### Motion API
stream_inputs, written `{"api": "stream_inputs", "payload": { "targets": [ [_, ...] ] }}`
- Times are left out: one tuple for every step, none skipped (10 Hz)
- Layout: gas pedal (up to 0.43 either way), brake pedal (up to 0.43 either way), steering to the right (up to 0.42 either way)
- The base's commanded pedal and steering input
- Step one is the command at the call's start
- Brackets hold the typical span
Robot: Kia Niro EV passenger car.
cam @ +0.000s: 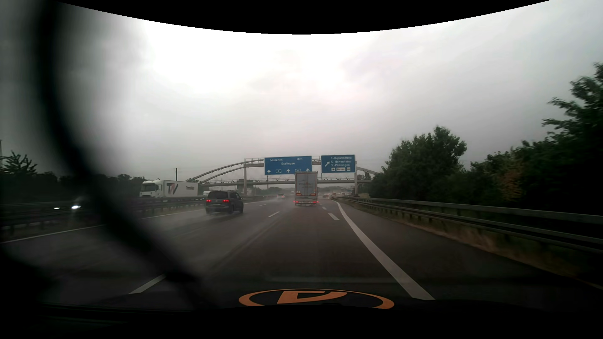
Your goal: Follow the waypoints while adhering to traffic rules and regulations
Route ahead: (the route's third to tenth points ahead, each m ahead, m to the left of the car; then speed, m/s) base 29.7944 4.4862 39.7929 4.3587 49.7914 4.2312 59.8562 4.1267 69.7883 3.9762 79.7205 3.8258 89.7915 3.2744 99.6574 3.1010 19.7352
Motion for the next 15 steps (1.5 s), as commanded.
{"api": "stream_inputs", "payload": {
  "targets": [
    [0.189,0.0,0.0],
    [0.177,0.0,0.0],
    [0.177,0.0,0.0],
    [0.169,0.0,-0.001],
    [0.15,0.0,0.0],
    [0.13,0.0,-0.001],
    [0.13,0.0,-0.001],
    [0.13,0.0,0.0],
    [0.13,0.0,-0.001],
    [0.138,0.0,-0.001],
    [0.138,0.0,-0.001],
    [0.15,0.0,-0.001],
    [0.15,0.0,0.0],
    [0.15,0.0,-0.001],
    [0.157,0.0,-0.001]
  ]
}}
